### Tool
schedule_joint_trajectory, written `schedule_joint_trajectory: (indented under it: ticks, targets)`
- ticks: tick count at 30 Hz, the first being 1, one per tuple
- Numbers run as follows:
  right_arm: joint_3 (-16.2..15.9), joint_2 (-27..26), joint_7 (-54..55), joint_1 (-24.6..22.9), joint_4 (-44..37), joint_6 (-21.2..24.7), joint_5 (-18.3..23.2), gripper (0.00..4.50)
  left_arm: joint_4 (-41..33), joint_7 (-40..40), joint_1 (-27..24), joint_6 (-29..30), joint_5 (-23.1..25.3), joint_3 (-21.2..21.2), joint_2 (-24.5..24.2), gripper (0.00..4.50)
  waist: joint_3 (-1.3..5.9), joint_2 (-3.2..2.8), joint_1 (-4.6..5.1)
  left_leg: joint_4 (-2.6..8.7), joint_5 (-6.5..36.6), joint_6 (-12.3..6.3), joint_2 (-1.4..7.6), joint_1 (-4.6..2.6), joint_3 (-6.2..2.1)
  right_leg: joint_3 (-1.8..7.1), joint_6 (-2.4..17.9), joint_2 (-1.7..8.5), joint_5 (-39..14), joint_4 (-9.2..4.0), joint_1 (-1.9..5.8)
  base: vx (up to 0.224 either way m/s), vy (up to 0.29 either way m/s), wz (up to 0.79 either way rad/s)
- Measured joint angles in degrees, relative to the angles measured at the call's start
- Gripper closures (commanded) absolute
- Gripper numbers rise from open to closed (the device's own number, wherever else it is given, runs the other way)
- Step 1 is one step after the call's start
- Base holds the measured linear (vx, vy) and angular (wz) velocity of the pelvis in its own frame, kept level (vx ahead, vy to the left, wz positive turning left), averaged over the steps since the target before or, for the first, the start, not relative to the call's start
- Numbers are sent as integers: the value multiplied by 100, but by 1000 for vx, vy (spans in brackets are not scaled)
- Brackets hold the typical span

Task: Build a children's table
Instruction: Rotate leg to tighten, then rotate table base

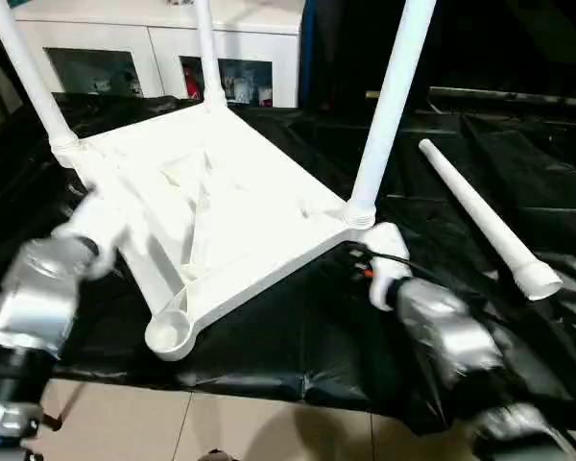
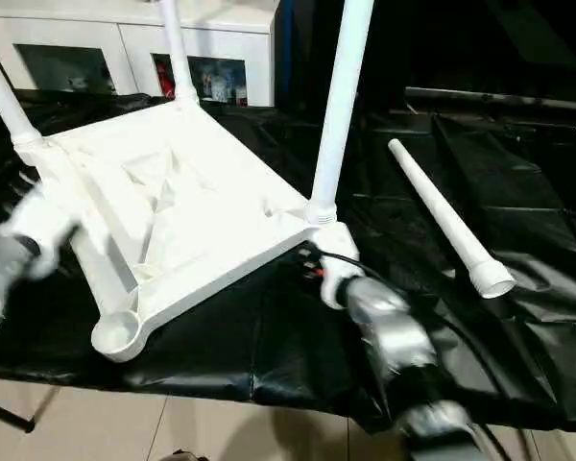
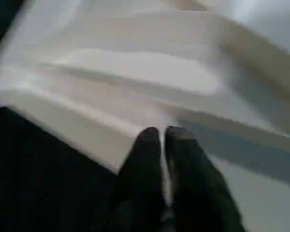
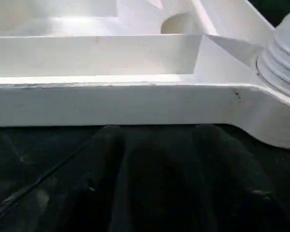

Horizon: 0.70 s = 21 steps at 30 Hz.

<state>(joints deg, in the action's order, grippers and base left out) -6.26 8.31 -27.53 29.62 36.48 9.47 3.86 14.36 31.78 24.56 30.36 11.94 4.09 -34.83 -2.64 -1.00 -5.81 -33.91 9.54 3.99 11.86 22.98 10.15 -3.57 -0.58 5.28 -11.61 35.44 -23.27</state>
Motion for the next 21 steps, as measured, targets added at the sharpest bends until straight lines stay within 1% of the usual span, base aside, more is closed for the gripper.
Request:
schedule_joint_trajectory:
  ticks: [2, 4, 7, 9, 11, 13, 15, 16, 17, 19, 21]
  targets:
    - [0, -70, 110, 107, 131, -4, -11, 238, -5, 231, -22, 2, -55, 128, 4, 439, -1, 10, 2, 0, -1, 2, 0, -2, -4, -1, 0, -1, 0, 3, 0, 0, 0, 0]
    - [7, -172, 233, 292, 421, -32, -29, 244, -8, 499, -44, 24, -115, 282, -28, 447, 0, 12, 15, 0, -2, 3, 0, -4, -4, -1, 0, -1, 0, 6, -1, 0, 0, 0]
    - [9, -276, 325, 426, 646, -92, -98, 274, -13, 776, -60, 58, -148, 427, -76, 450, 0, 15, 31, 0, -2, 4, 0, -4, -5, -1, 0, -1, -1, 9, -1, 0, 0, 0]
    - [9, -384, 354, 596, 940, -141, -126, 280, -88, 1141, -117, 99, -214, 570, -240, 450, 1, 17, 66, -3, -3, 5, 0, -8, -4, 1, 0, -1, 0, 16, -1, 0, 0, 0]
    - [19, -419, 413, 712, 1131, -204, -142, 304, -238, 1470, -169, 159, -308, 666, -279, 450, 1, 17, 74, -4, -3, 5, -1, -13, -2, 5, 0, 0, 0, 22, -1, 0, 0, 0]
    - [26, -420, 464, 766, 1239, -271, -174, 321, -377, 1678, -222, 202, -435, 720, -252, 450, 0, 19, 73, -4, -4, 6, -1, -14, -2, 4, 0, 1, 0, 25, -1, 0, 0, 0]
    - [33, -411, 522, 883, 1430, -341, -202, 327, -556, 2067, -253, 227, -698, 741, -219, 450, -2, 23, 59, -4, -6, 10, -1, -16, -2, 4, 0, 1, -1, 33, -1, 0, 0, 0]
    - [43, -404, 547, 895, 1454, -348, -220, 343, -653, 2196, -269, 218, -808, 785, -191, 450, -3, 25, 47, -4, -6, 10, -1, -15, -2, 4, 0, 1, -1, 34, -1, 0, 0, 0]
    - [73, -399, 580, 922, 1528, -378, -227, 343, -715, 2331, -269, 178, -904, 825, -165, 450, -8, 34, 57, -5, -7, 11, 0, -17, -1, 4, 0, 1, -1, 36, -1, 0, 0, 0]
    - [108, -361, 585, 943, 1611, -442, -234, 363, -820, 2584, -268, 108, -1062, 949, -105, 450, -12, 47, 74, -7, -9, 16, -1, -17, -2, 5, 1, 1, -1, 38, -1, 0, 0, 0]
    - [157, -281, 599, 944, 1684, -488, -244, 380, -833, 2707, -238, -104, -1117, 1097, 117, 450, -15, 51, 87, -9, -9, 15, -2, -18, 3, 11, 1, 1, -1, 36, -1, 0, 0, 0]
